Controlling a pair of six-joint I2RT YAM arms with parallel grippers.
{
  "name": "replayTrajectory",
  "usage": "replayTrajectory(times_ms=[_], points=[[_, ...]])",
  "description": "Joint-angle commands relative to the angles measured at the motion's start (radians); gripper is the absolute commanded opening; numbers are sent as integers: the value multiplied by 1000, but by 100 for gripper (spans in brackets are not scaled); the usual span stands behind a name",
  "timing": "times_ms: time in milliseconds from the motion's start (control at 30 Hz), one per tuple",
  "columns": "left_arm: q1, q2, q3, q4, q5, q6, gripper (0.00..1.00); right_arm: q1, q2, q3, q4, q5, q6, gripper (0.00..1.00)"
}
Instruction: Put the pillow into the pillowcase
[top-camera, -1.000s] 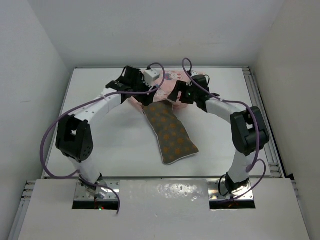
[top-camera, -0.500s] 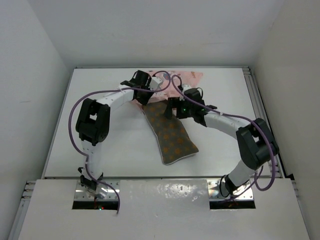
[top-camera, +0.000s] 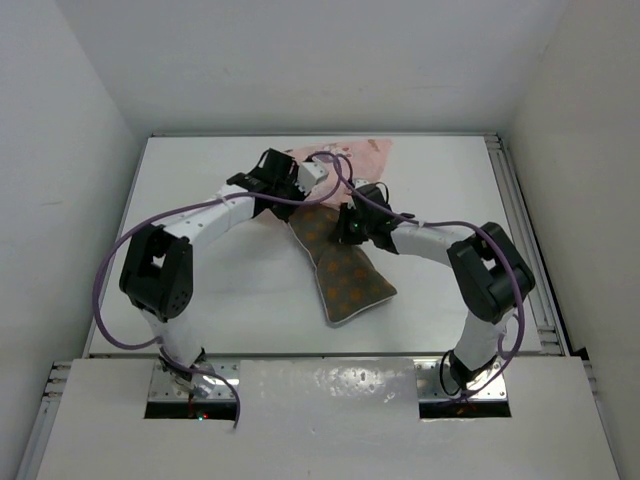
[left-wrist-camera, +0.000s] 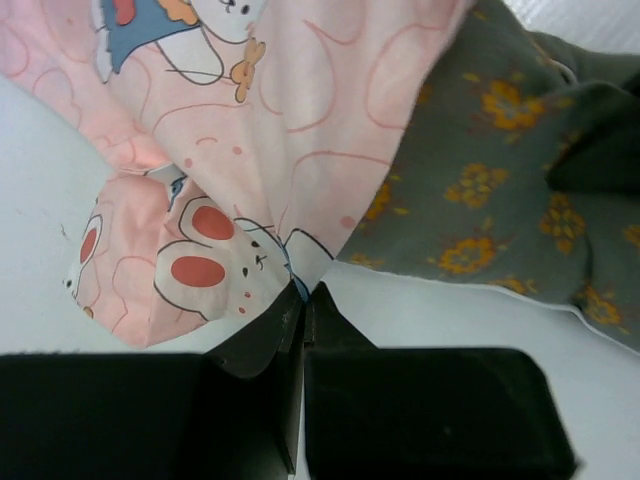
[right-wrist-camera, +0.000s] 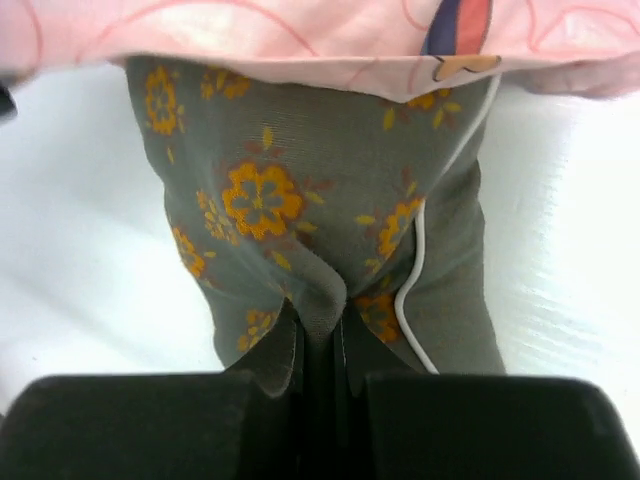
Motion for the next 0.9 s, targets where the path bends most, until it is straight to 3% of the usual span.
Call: replayTrajectory(times_ms=[0, 300, 600, 867], points=[[-27, -76, -31, -17, 21, 22, 0, -17, -36, 26, 59, 8, 40, 0], [-42, -112, -72, -5, -86, 47, 0, -65, -244, -126, 422, -39, 194, 0], [-67, -90, -32, -29, -115, 85, 0, -112, -259, -157, 530, -35, 299, 0], [-62, -63, 12, 29, -235, 65, 0, -125, -360, -189, 562, -23, 317, 0]])
